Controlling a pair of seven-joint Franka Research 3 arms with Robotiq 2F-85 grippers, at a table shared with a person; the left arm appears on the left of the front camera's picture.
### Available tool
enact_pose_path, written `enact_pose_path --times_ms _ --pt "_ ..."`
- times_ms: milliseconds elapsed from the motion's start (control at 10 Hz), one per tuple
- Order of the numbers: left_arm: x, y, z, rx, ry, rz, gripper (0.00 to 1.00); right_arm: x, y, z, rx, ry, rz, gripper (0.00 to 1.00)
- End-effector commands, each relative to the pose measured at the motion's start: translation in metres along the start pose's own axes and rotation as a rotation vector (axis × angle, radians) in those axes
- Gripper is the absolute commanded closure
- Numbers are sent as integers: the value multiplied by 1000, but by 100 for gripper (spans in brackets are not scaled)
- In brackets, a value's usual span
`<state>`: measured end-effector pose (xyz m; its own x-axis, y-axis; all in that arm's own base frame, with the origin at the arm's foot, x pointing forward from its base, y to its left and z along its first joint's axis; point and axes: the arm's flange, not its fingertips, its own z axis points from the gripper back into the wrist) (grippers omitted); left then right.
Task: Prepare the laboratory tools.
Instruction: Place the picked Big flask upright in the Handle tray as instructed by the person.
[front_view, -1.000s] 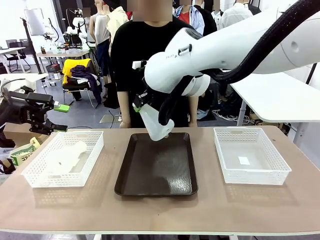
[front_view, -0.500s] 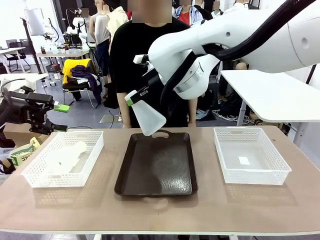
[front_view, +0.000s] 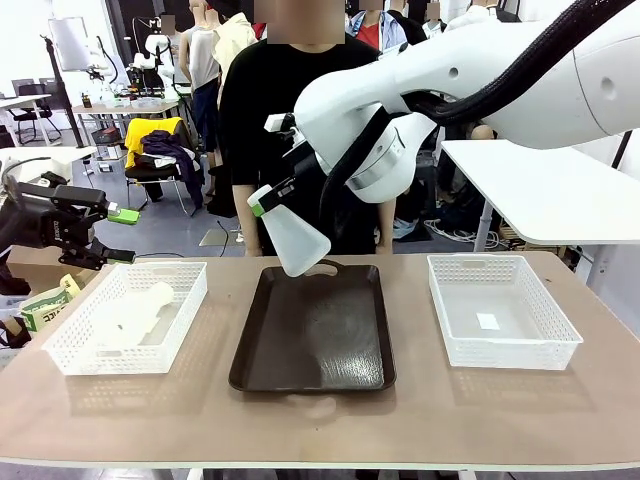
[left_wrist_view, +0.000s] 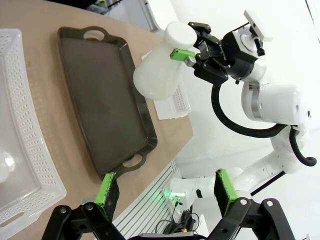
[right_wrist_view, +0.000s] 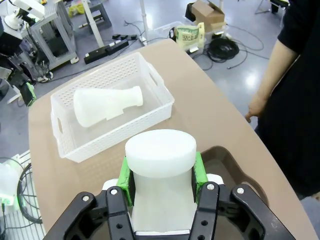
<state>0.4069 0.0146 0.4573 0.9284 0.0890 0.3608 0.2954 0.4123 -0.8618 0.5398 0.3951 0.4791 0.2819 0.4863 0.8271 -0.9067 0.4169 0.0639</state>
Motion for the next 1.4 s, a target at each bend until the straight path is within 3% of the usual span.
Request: enact_pose_path --times_ms 0,200,700,900,1300 --pt "1 -1 1 -16 -9 3 0 -16 -9 -2 67 -20 35 100" --pt "1 -1 1 -16 -9 3 0 -40 -19 -8 162 -61 65 100" --pt "1 -1 1 -16 -9 3 0 -89 -37 -15 75 -274 178 100" --pt "1 -1 1 -16 -9 3 0 -101 -40 -19 33 -402 198 100" --pt "1 -1 1 -16 -9 3 0 -120 -45 -21 50 -627 111 100"
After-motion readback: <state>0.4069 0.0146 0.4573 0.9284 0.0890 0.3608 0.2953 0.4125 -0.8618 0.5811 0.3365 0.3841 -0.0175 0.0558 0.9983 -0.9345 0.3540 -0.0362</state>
